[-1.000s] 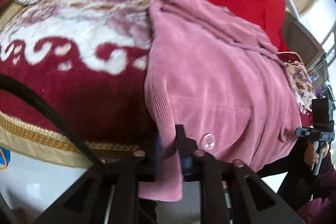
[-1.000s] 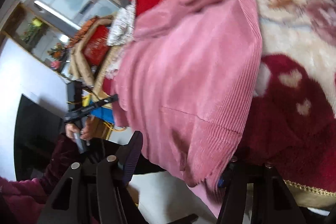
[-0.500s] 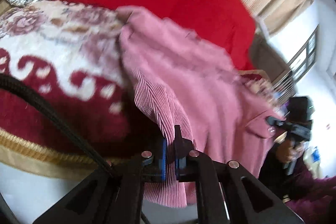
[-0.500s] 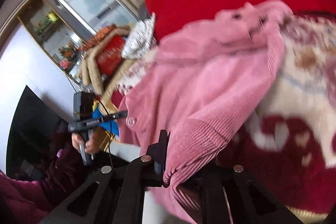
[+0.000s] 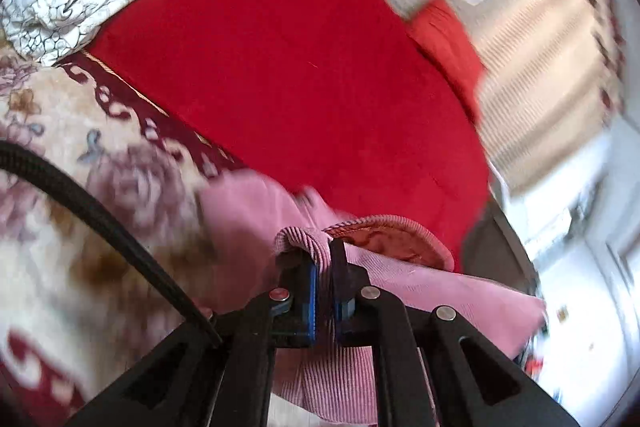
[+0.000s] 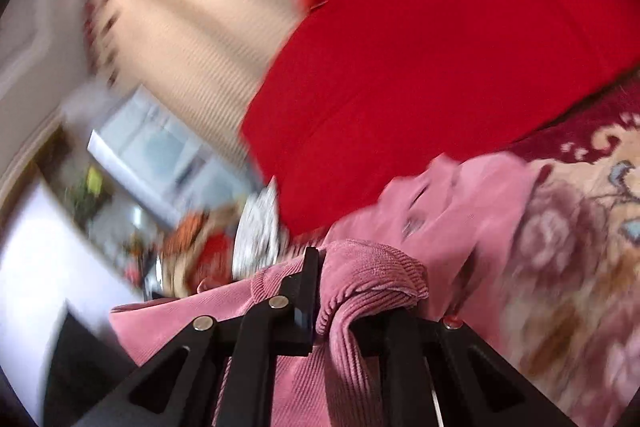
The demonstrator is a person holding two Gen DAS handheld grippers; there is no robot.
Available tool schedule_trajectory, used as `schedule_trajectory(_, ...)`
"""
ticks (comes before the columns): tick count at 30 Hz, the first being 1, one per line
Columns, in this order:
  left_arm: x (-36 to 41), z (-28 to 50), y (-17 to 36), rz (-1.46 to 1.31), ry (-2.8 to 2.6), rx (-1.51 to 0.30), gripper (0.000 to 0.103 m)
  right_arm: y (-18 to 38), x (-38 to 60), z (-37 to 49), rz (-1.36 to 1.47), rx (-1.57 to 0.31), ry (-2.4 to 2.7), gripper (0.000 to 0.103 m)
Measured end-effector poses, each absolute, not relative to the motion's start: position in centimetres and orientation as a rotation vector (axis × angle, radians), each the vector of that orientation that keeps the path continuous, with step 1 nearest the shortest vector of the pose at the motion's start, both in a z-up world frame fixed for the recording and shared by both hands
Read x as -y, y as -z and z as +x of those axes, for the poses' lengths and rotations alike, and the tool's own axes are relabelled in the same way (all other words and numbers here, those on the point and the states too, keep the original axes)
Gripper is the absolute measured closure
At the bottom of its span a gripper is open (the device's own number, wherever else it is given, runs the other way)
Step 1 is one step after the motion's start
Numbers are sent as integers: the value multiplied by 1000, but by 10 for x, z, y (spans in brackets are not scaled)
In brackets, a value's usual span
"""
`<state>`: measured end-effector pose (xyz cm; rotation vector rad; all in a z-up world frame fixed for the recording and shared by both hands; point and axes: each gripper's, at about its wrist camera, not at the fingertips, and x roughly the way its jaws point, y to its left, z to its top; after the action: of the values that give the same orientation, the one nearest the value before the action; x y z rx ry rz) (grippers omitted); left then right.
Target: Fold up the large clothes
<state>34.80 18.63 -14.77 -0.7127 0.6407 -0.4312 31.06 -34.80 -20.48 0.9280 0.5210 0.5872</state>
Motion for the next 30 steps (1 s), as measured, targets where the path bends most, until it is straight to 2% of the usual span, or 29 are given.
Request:
schedule_trajectory(2,-178,397,164,-749,354,-700,92,229,372,346,1092,-566,-555,87)
schedule_trajectory(3,-173,417,175,-764,304,-742,84,246,384,362,1164,-578,-511,84)
schedule_trajectory(4,-169,434,190,-793,265,-769,74,257,393,369,1205,-573,-482,74)
schedule_trajectory(5,-168,443,203,-832,242,-761,68,269,400,373,1235,-565,-453,46)
schedule_trajectory(6,-170,445,210,-872,227,-739,55,281,407,374,1256,-553,-427,29)
schedule_trajectory(7,-175,442,219,-939,216,-681,52,288,411,373,1269,-534,-403,17)
schedule_trajectory(9,-183,432,224,-1009,179,-594,45,289,416,378,1267,-532,-386,17)
schedule_trajectory(12,-187,407,211,-1002,95,-482,38,260,407,377,1114,-489,-411,17)
schedule_trajectory(16,-167,386,181,-884,96,-535,37,218,369,365,858,-506,-495,20)
schedule_trajectory(22,-126,355,190,-794,84,-612,37,189,320,336,691,-511,-644,22)
schedule_trajectory(26,-114,353,197,-706,30,-634,37,190,279,338,598,-620,-702,23)
schedule_trajectory(27,-112,355,198,-677,21,-639,37,194,265,340,560,-657,-713,26)
schedule_trajectory(28,-110,358,197,-637,8,-649,37,198,252,343,518,-701,-721,36)
schedule_trajectory(29,-109,363,201,-611,-4,-664,37,205,247,341,484,-733,-721,53)
schedule_trajectory(30,-109,367,203,-587,-21,-687,37,213,233,346,424,-791,-709,64)
